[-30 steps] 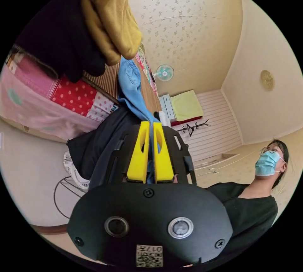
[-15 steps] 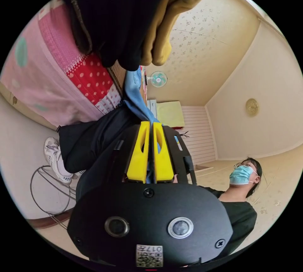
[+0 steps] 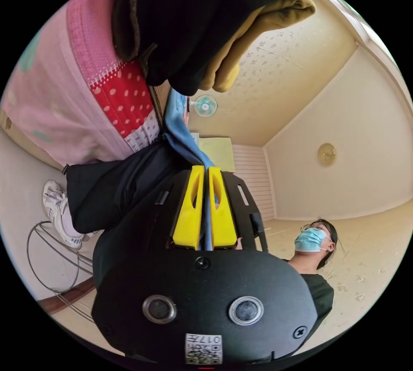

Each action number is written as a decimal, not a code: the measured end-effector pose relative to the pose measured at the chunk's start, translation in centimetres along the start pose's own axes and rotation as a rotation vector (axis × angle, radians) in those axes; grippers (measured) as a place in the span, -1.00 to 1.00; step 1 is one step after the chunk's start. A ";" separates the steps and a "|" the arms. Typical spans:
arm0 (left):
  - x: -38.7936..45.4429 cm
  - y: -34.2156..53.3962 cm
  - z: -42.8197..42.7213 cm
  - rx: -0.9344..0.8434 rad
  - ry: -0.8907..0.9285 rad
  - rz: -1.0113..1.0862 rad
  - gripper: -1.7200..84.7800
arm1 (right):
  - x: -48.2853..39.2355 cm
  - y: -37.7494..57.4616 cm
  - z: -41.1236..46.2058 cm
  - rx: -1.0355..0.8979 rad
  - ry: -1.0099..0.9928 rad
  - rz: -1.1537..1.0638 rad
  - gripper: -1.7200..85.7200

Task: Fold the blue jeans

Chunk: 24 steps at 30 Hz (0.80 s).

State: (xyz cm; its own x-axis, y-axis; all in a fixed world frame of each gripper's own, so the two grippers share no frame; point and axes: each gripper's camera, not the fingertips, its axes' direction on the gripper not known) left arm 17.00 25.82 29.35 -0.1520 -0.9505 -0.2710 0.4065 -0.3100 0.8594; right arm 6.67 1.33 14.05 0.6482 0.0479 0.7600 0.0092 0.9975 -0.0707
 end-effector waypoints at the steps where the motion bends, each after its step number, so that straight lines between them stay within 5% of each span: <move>1: -0.2 0.6 -0.1 -0.003 -0.001 0.005 -0.97 | -0.1 0.1 -0.3 -0.003 -0.041 -0.024 -0.60; 4: 0.0 2.0 0.0 -0.020 -0.005 0.043 -0.97 | 0.1 0.7 -1.9 0.038 -0.091 -0.049 -0.78; 15: 8.6 5.4 5.6 -0.170 0.066 0.332 -0.97 | -4.8 3.6 -7.3 0.055 -0.335 -0.277 -0.89; 24: 27.4 13.8 13.5 -0.291 0.095 0.812 -0.97 | -26.1 13.5 -11.3 0.076 -0.210 -0.793 -0.91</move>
State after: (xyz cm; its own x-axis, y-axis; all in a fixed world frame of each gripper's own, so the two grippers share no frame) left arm 6.32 -4.19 39.60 0.3559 -0.8737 0.3315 0.5731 0.4843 0.6611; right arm -1.49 12.98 -14.02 0.3145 -0.6710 0.6715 0.3482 0.7396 0.5760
